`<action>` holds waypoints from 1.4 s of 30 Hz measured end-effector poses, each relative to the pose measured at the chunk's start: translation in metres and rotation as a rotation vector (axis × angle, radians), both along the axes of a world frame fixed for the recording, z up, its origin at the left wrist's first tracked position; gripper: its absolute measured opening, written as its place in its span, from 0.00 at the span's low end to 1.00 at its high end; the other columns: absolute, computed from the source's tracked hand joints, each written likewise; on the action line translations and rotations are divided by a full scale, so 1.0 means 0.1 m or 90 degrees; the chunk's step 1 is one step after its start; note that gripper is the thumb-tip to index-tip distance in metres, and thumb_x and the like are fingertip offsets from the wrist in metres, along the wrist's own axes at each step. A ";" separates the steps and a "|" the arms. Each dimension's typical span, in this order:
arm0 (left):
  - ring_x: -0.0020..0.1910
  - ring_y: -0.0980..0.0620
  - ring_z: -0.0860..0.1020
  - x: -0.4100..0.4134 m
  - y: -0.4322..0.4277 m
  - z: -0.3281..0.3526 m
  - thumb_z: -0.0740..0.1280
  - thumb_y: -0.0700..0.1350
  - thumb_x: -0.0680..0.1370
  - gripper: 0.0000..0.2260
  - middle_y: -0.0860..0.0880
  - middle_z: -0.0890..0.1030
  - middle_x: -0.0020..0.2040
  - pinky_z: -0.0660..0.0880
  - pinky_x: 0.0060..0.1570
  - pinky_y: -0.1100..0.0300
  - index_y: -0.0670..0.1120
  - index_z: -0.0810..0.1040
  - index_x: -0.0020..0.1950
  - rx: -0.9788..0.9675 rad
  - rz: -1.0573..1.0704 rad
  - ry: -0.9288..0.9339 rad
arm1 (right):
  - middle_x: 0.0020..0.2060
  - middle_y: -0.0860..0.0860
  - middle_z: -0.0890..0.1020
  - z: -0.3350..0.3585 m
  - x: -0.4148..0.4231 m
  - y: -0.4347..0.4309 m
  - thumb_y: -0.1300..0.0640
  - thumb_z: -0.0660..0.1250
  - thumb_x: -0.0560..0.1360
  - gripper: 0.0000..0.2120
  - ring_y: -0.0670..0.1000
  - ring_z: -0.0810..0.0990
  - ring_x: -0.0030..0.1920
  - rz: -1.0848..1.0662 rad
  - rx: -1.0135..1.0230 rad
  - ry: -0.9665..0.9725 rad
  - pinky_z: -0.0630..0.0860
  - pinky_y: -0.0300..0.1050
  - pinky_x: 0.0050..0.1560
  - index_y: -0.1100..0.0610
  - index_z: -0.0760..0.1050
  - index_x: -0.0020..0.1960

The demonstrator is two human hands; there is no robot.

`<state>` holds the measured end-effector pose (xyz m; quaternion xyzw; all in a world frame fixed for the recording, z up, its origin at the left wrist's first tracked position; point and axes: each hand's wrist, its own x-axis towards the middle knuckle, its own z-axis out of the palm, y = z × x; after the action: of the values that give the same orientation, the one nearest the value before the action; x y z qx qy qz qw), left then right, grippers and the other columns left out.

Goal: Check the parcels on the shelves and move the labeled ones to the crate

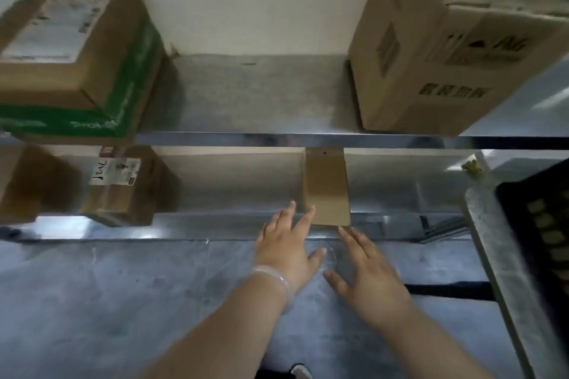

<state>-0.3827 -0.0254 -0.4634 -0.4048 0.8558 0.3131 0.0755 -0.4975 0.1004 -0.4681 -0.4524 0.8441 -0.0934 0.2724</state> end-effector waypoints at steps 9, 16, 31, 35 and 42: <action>0.79 0.49 0.48 -0.60 -0.41 -1.26 0.64 0.58 0.79 0.34 0.54 0.48 0.81 0.50 0.75 0.57 0.58 0.49 0.80 0.096 0.084 0.085 | 0.73 0.46 0.65 -1.11 -0.79 -0.51 0.50 0.64 0.79 0.29 0.47 0.62 0.73 -0.224 -0.078 -0.141 0.59 0.38 0.66 0.46 0.57 0.77; 0.78 0.55 0.48 -0.84 -0.58 -1.85 0.66 0.51 0.79 0.39 0.57 0.45 0.80 0.46 0.70 0.68 0.54 0.43 0.80 0.138 0.137 0.169 | 0.74 0.47 0.64 -1.85 -1.10 -0.86 0.52 0.63 0.80 0.30 0.49 0.64 0.73 -0.365 -0.123 -0.281 0.61 0.45 0.72 0.51 0.55 0.78; 0.72 0.49 0.64 -0.77 -0.79 -1.71 0.72 0.66 0.68 0.41 0.50 0.57 0.74 0.63 0.63 0.64 0.62 0.58 0.77 0.287 0.290 0.157 | 0.69 0.38 0.63 -1.57 -0.38 -0.87 0.52 0.58 0.81 0.21 0.28 0.61 0.66 -0.273 -0.264 -0.302 0.58 0.27 0.66 0.36 0.62 0.72; 0.66 0.55 0.66 -0.64 -0.83 -1.67 0.75 0.58 0.69 0.41 0.51 0.59 0.74 0.62 0.57 0.65 0.61 0.58 0.77 0.321 0.322 0.190 | 0.69 0.36 0.64 -1.49 -0.32 -0.86 0.53 0.56 0.82 0.19 0.28 0.59 0.67 -0.272 -0.262 -0.305 0.55 0.24 0.64 0.33 0.64 0.68; 0.64 0.55 0.76 -0.47 -0.83 -1.76 0.74 0.64 0.60 0.40 0.53 0.71 0.70 0.74 0.65 0.52 0.69 0.66 0.71 0.440 0.394 0.306 | 0.63 0.34 0.71 -1.44 -0.35 -0.96 0.55 0.58 0.82 0.22 0.27 0.70 0.60 -0.320 -0.284 -0.432 0.66 0.21 0.53 0.39 0.60 0.72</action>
<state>-0.4295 -0.1083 -0.6394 -0.5066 0.5359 0.6694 -0.0901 -0.5326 0.0048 -0.6126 -0.2257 0.7499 -0.4777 0.3982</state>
